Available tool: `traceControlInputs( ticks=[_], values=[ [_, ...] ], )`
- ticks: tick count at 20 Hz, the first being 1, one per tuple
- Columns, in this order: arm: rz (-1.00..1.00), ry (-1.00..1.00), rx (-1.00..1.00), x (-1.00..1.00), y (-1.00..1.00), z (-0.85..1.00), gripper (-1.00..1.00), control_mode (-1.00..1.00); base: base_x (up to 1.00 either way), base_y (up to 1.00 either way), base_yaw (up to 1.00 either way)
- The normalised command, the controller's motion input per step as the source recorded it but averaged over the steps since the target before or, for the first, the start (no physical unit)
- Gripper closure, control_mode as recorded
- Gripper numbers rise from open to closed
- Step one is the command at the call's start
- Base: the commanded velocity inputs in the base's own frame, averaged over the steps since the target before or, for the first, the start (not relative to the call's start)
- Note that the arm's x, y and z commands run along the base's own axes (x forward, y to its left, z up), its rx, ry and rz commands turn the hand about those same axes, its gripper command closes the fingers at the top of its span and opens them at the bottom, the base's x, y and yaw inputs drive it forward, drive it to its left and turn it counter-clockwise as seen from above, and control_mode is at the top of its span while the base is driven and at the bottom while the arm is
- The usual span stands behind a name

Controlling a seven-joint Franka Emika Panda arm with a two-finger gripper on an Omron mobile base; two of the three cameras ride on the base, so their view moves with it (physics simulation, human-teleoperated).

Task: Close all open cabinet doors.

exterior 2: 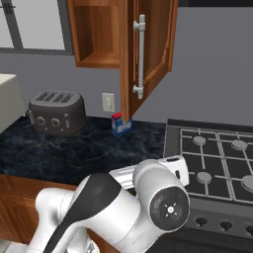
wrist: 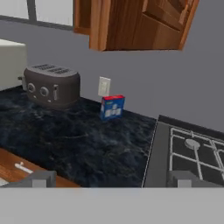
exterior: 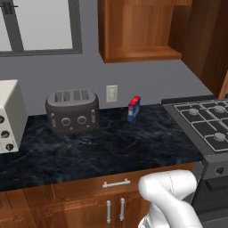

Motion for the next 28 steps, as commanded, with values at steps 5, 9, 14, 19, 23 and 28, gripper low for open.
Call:
traceControlInputs(
  ticks=[5,9,14,19,23,28],
  values=[
    [0.14,-0.11,0.00,0.68,-0.36,0.11,-1.00,-1.00,0.00,0.00,0.00],
    [0.11,-0.06,0.00,0.67,-0.28,0.21,-1.00,-1.00,0.00,0.00,0.00],
    [0.11,-0.09,0.00,0.62,-0.22,0.23,-1.00,-1.00,0.00,0.00,0.00],
    [0.11,-0.11,0.00,0.47,-0.06,0.30,-1.00,-1.00,0.00,0.00,0.00],
    [0.11,-0.10,0.00,0.40,0.00,0.32,-1.00,-1.00,0.00,0.00,0.00],
    [0.11,-0.09,0.00,0.37,0.00,0.34,-1.00,-1.00,0.00,0.00,0.00]
  ],
)
